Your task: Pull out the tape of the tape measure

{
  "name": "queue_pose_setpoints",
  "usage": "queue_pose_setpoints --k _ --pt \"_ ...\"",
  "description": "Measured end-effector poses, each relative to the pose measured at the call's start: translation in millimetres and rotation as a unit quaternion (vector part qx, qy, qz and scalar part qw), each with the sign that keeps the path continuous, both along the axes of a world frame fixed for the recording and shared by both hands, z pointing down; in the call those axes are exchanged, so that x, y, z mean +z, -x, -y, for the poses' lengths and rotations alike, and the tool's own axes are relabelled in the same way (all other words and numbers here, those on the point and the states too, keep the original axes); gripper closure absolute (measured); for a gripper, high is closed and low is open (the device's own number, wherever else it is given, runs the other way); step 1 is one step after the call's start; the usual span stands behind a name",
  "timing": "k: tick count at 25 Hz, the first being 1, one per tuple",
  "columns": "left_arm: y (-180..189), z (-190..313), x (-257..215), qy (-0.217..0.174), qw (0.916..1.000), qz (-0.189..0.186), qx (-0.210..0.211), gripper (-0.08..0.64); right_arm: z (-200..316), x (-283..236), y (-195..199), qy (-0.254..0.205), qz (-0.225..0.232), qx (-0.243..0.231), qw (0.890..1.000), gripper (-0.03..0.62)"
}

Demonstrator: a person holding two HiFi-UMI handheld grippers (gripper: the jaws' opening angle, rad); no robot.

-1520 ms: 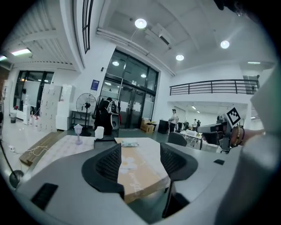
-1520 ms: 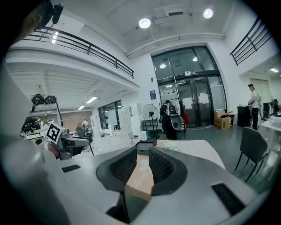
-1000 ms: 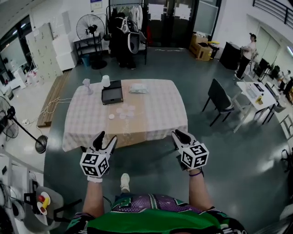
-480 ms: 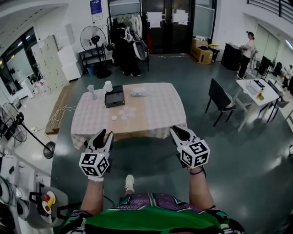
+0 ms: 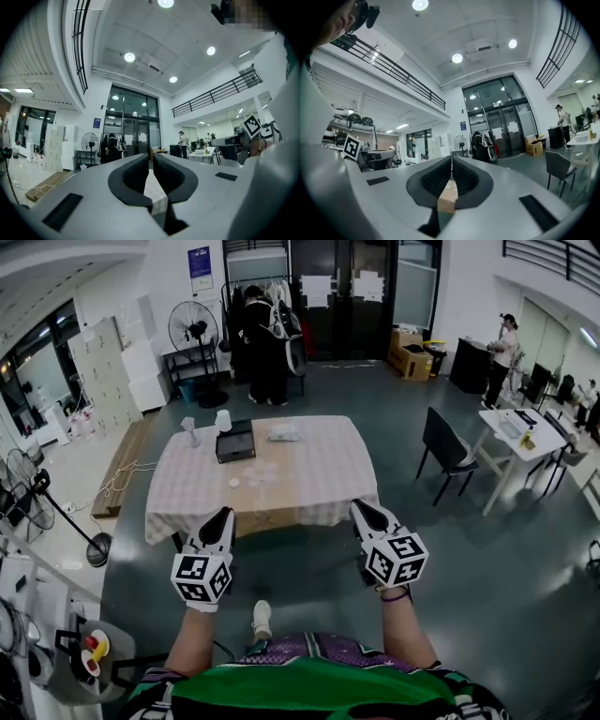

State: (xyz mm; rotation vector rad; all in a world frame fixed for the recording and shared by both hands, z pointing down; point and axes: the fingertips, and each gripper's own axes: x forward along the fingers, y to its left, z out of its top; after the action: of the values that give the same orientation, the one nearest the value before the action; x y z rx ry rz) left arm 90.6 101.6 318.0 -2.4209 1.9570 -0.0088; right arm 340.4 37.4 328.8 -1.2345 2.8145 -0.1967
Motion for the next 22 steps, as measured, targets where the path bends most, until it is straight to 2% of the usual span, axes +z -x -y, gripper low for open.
queue_pose_setpoints --k 9,15,22 --pt "-3.1 -13.3 -3.0 -0.001 0.9999 -0.01 0.006 0.535 -12.8 -2.5 2.2 0.01 -0.012 -0.002 1.0 0.583" --pt "2.5 -15.8 -11.0 -0.004 1.0 -0.001 0.0 0.537 -17.9 -8.5 9.7 0.009 -0.013 -0.008 1.0 0.584" --pt "3.5 -15.3 -2.6 0.011 0.9999 0.001 0.001 0.535 -15.0 -0.7 9.4 0.019 -0.011 -0.005 1.0 0.584"
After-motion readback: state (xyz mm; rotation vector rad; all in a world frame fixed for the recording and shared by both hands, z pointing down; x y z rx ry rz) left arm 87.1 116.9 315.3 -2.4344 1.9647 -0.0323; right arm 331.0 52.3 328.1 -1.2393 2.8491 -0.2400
